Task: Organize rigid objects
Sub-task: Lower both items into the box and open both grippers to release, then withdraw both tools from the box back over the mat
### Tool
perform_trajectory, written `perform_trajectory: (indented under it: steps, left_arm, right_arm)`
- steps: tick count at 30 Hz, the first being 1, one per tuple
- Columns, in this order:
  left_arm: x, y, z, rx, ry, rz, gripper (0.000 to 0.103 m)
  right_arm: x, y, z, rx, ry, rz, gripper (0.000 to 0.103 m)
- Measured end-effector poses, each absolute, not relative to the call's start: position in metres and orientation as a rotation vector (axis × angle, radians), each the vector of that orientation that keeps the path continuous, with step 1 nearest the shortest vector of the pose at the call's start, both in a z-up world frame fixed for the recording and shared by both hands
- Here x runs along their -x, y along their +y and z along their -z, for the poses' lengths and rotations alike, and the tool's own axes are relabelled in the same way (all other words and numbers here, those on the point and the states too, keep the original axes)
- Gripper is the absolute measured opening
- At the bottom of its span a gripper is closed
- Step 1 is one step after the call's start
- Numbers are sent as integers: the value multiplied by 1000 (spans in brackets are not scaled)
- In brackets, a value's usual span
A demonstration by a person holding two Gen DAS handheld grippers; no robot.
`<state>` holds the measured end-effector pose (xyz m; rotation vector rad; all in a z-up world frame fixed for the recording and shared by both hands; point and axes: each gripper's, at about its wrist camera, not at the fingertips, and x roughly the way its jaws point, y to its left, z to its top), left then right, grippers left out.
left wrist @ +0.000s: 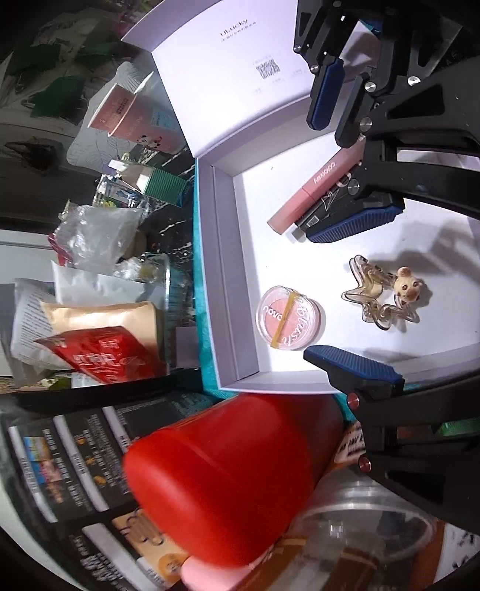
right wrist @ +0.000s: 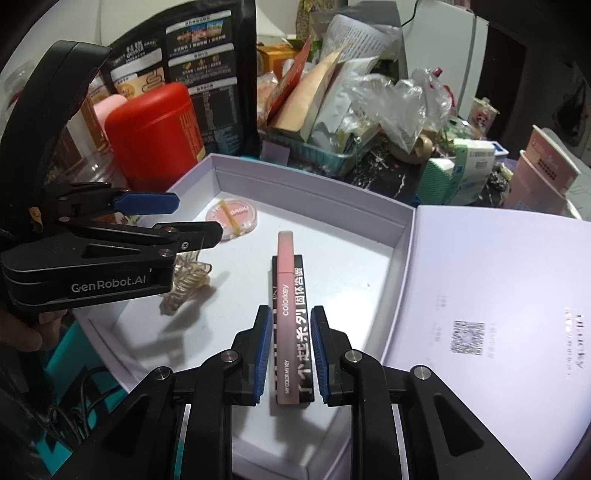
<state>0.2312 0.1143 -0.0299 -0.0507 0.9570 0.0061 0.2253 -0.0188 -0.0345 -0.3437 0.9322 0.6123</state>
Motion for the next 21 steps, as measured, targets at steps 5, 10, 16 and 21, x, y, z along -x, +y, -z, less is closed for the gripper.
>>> perform_trajectory:
  steps: [5, 10, 16, 21]
  left_arm:
    - [-218, 110, 11, 45, 917, -6, 57]
    - [-204, 106, -11, 38, 874, -10, 57]
    - [-184, 102, -34, 29, 822, -13, 57]
    - [-167, 96, -49, 20, 788, -7, 57]
  right_arm:
    - [-217, -23, 19, 327, 901, -611, 28]
    - [-205, -27, 0, 323, 859, -601, 28]
    - [-186, -34, -23, 316, 811, -597, 29]
    - [-168, -38, -39, 309, 768, -605, 32]
